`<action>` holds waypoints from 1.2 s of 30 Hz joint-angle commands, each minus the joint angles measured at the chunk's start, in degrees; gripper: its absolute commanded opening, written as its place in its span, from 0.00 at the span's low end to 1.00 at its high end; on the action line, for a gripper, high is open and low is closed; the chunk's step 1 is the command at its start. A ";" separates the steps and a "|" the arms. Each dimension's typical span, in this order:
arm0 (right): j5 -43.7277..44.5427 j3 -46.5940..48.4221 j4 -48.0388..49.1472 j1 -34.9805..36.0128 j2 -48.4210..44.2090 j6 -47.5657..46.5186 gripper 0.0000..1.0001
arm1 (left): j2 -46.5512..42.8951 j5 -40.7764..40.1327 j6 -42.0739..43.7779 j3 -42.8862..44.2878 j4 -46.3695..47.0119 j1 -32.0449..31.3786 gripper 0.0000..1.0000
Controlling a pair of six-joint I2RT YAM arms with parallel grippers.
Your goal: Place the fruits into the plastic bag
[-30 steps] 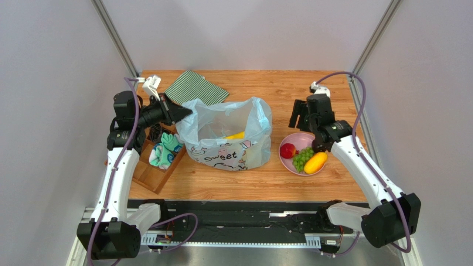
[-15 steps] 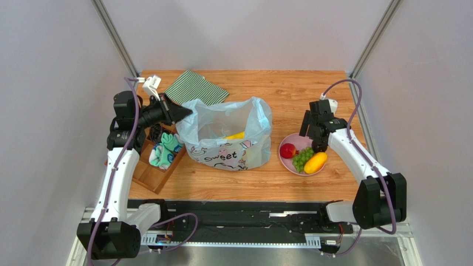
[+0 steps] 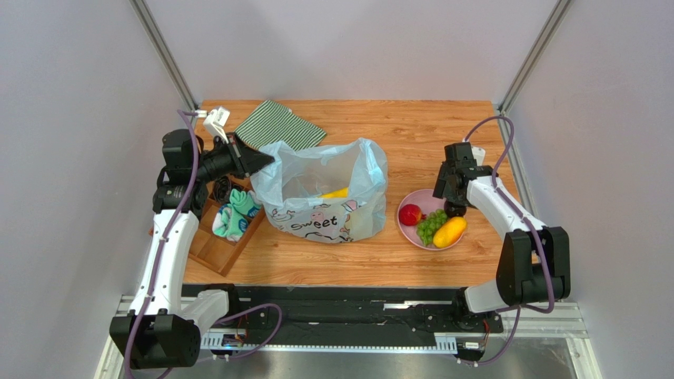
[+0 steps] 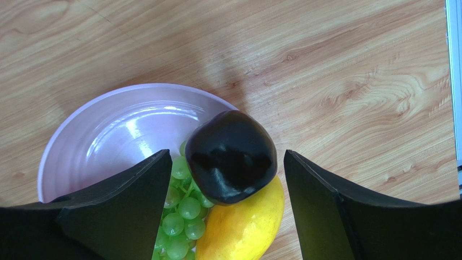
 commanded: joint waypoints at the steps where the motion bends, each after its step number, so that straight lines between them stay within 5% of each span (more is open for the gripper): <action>1: -0.16 0.68 1.54 -0.70 1.81 -0.89 0.81 | 0.39 0.84 0.11 -0.14 1.61 0.42 0.00; 12: -0.16 0.68 2.24 -0.96 5.85 -0.80 0.81 | 0.65 0.84 0.02 -0.05 1.70 0.42 0.00; 25: 0.72 0.33 1.54 -0.96 3.84 -0.89 0.44 | 0.74 1.02 -0.06 -0.05 1.79 0.51 0.00; 32: -2.00 0.86 -0.66 0.97 -10.19 0.34 0.37 | 0.65 1.10 -0.07 -0.05 1.79 0.51 0.00; 36: -12.87 1.12 4.77 3.69 -21.61 2.27 0.35 | 0.65 1.19 -0.33 -0.14 2.05 0.60 0.00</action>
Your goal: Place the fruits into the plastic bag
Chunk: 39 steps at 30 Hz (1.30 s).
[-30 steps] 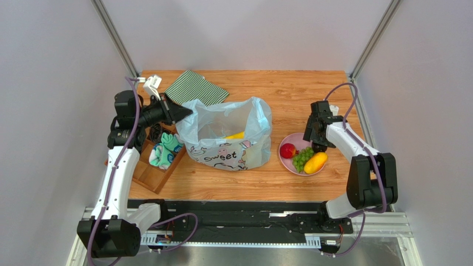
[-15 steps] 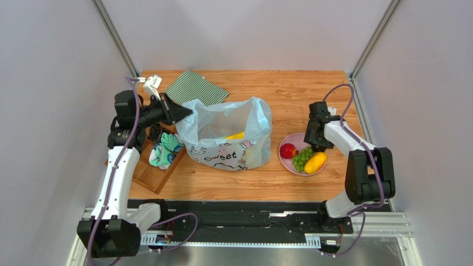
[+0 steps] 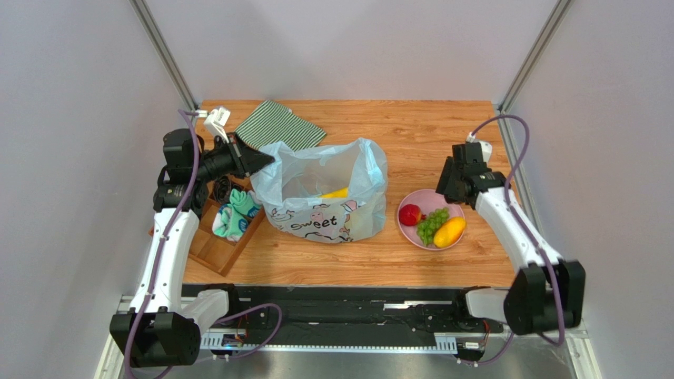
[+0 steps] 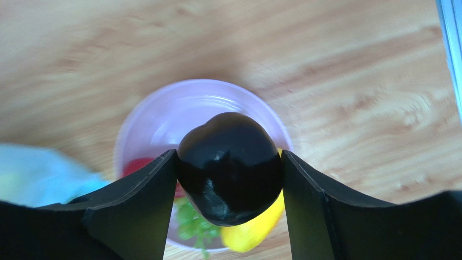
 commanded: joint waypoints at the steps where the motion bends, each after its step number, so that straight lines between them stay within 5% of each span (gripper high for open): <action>1: -14.11 1.45 7.06 3.23 -13.69 2.51 0.35 | -0.03 1.28 -0.26 -0.14 2.03 0.51 0.00; 9: -26.54 6.63 22.34 19.11 -23.30 6.29 0.35 | -0.03 1.98 -0.61 -0.40 2.73 0.51 0.00; 18: -15.13 24.82 18.25 45.14 -5.21 -2.40 0.33 | -0.29 2.07 -0.61 -0.49 2.91 0.51 0.00; 31: -2.93 42.83 1.20 47.19 20.02 -0.21 0.31 | -0.47 2.16 -0.53 -0.40 2.82 0.51 0.00; 39: 7.03 44.69 -4.26 48.24 29.87 -1.09 0.30 | -0.55 2.16 -0.44 -0.40 2.82 0.51 0.00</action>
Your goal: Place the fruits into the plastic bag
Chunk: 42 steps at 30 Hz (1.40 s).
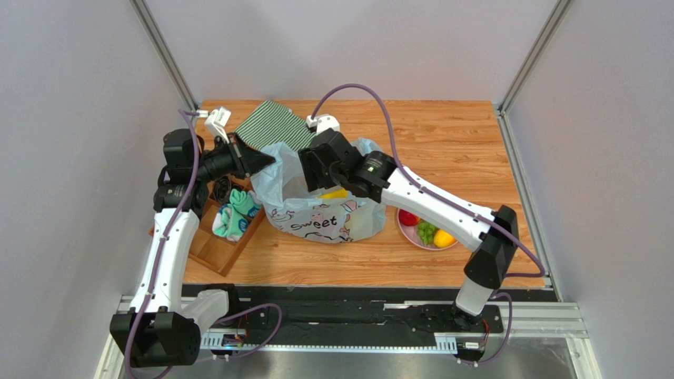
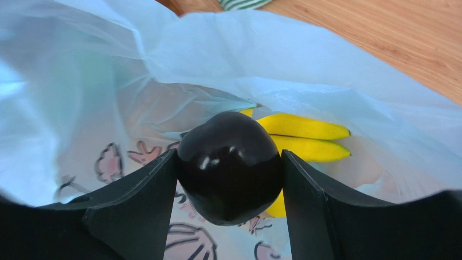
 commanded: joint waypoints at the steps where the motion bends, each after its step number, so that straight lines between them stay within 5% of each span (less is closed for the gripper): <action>1: 6.50 2.75 -4.11 0.62 4.48 -0.69 0.30 | -0.55 1.13 -0.31 -0.16 2.40 0.40 0.00; 16: 5.10 -6.04 -4.29 0.97 10.46 3.35 0.40 | -1.17 0.35 0.40 -0.16 2.40 0.49 0.00; 24: 3.60 -6.12 -4.47 0.26 9.15 3.26 0.90 | -0.82 1.05 -0.13 -0.25 2.84 0.49 0.00; 42: -2.89 -6.12 1.15 0.44 3.00 -0.95 0.89 | -0.82 1.05 -0.31 -0.43 3.02 0.49 0.00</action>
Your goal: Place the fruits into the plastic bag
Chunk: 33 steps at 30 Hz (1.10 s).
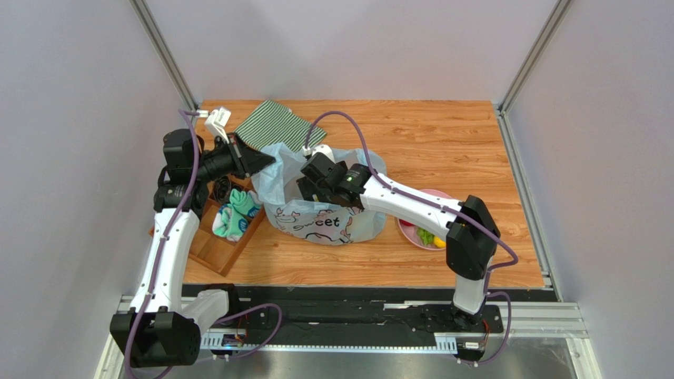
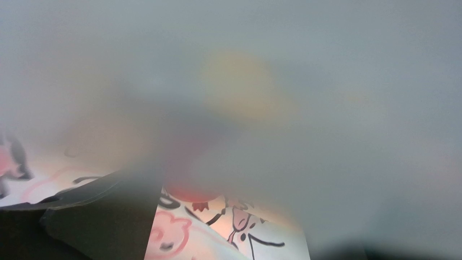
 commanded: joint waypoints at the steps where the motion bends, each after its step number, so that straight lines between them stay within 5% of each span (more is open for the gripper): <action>1: -4.06 0.32 6.40 0.35 -6.64 -4.10 0.88 | -0.80 0.70 -0.33 -0.27 2.54 0.38 0.00; 16: -15.58 -1.43 20.55 8.17 -23.43 -17.03 0.86 | -0.80 0.26 -0.15 -0.27 2.36 0.38 0.00; 23: -0.16 -0.82 18.11 7.74 -35.12 -19.58 0.86 | -0.80 0.34 -0.15 -0.36 2.45 0.47 0.00; 33: -1.51 -6.88 8.36 -13.06 -44.79 -9.04 0.84 | -0.88 0.26 -0.15 -0.27 2.36 0.47 0.00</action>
